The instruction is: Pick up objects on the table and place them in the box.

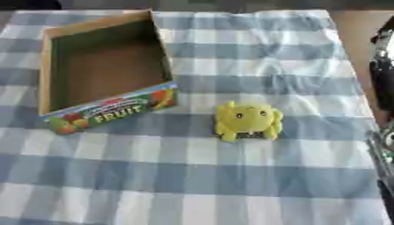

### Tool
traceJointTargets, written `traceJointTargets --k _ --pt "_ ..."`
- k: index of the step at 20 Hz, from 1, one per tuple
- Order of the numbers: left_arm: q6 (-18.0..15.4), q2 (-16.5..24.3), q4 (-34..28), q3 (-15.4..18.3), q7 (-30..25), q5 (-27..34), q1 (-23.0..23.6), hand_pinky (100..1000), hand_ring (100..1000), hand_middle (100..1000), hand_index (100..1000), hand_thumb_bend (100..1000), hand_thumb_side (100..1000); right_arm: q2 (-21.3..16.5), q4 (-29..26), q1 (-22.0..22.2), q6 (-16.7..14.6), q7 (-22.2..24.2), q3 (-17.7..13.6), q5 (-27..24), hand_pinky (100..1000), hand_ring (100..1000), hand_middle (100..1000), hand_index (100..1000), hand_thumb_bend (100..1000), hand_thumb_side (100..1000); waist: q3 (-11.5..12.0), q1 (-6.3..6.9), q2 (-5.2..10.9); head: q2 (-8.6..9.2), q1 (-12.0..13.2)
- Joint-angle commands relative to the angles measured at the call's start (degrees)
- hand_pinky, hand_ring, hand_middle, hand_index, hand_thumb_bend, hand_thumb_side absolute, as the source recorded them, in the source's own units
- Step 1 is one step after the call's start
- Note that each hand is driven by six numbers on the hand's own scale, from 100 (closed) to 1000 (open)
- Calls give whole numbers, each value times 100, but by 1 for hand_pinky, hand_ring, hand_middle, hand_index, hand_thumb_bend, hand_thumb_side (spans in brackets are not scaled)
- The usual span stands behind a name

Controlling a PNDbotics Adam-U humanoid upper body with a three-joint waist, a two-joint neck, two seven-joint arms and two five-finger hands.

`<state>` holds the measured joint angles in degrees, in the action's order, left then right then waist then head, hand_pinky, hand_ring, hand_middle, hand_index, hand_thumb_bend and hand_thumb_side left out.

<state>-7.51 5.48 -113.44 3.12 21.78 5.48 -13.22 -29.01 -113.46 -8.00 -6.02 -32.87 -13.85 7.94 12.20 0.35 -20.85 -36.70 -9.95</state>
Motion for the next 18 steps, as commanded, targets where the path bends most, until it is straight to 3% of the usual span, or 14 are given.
traceJointTargets --k 1,8,13,18 --pt "8 56 -115 31 3 -21 -56 663 634 623 891 100 711 -116 -113 -25 -15 1 -21 23 752 520 485 756 100 681 4 2 91 19 17" --pt "15 61 -115 26 -2 -18 -39 663 635 623 891 100 709 -300 -113 -70 32 64 12 292 755 528 493 765 100 712 -9 63 91 61 -26" --pt "24 69 -115 12 -17 -9 -15 663 635 623 891 100 707 -857 -113 -224 144 255 187 931 749 539 502 775 100 820 -2 126 98 90 -109" --pt "32 79 -115 -7 -39 8 9 663 635 624 891 100 704 -1437 -113 -517 398 769 451 1668 762 570 533 800 100 936 3 210 106 121 -185"
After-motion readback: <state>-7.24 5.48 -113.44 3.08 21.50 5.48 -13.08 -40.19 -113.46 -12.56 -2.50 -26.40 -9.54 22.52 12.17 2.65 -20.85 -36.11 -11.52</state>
